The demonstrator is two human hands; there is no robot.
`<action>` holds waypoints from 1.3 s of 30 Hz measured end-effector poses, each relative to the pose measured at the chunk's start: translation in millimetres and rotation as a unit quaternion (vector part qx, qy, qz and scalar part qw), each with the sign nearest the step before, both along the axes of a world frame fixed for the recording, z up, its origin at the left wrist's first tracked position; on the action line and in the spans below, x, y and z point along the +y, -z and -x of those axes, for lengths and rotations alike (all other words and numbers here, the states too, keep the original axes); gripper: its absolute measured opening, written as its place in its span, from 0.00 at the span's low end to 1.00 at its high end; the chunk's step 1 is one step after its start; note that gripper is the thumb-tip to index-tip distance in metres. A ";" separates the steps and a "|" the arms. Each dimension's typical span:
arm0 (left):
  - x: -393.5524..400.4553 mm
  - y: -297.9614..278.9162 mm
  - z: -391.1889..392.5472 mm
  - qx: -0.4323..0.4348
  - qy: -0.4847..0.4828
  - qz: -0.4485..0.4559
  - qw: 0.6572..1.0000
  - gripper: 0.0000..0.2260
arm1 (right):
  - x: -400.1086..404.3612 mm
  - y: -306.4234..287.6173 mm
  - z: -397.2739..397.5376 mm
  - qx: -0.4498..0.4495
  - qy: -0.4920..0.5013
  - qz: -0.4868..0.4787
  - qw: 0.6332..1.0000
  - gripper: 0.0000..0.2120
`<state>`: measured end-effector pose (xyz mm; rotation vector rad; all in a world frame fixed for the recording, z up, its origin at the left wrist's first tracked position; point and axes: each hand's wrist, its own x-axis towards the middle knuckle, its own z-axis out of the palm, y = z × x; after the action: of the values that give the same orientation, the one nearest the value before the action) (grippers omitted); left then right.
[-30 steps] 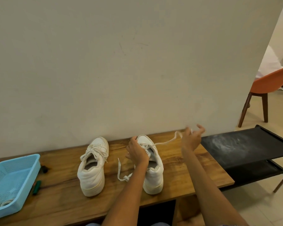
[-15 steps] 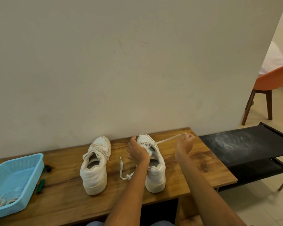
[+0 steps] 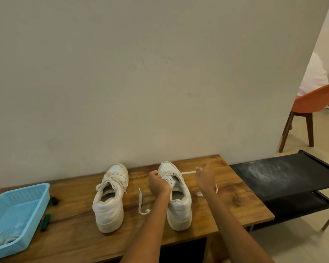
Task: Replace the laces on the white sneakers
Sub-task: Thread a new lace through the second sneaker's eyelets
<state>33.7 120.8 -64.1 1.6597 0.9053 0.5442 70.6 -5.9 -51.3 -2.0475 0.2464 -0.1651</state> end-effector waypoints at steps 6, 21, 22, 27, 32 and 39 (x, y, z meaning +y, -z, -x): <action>1.3 0.2 4.5 0.019 0.064 -0.036 0.997 0.07 | 17.1 4.3 1.2 0.009 -0.279 0.138 0.950 0.14; -0.3 -6.4 6.6 0.123 0.018 0.014 0.992 0.17 | 15.9 16.3 3.4 0.017 -0.176 0.102 0.979 0.16; 0.8 -6.3 6.8 0.119 0.016 0.020 0.993 0.17 | 17.0 16.4 3.8 0.018 -0.178 0.096 0.979 0.16; -1.5 -9.1 10.4 0.098 -0.018 -0.089 0.991 0.12 | 9.4 4.7 0.3 0.054 -0.202 0.100 0.973 0.04; 2.0 -6.7 23.2 -0.087 0.028 -0.197 0.976 0.02 | 1.4 -20.5 1.7 0.089 -0.229 0.084 0.966 0.15; 2.2 -3.1 33.9 0.015 0.240 -0.268 0.933 0.14 | 21.6 -41.5 8.0 -0.021 -0.208 0.070 0.975 0.12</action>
<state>-0.2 123.1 -61.0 2.2972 0.3470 0.4456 62.6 15.7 -9.8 -2.1831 -0.2294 0.0360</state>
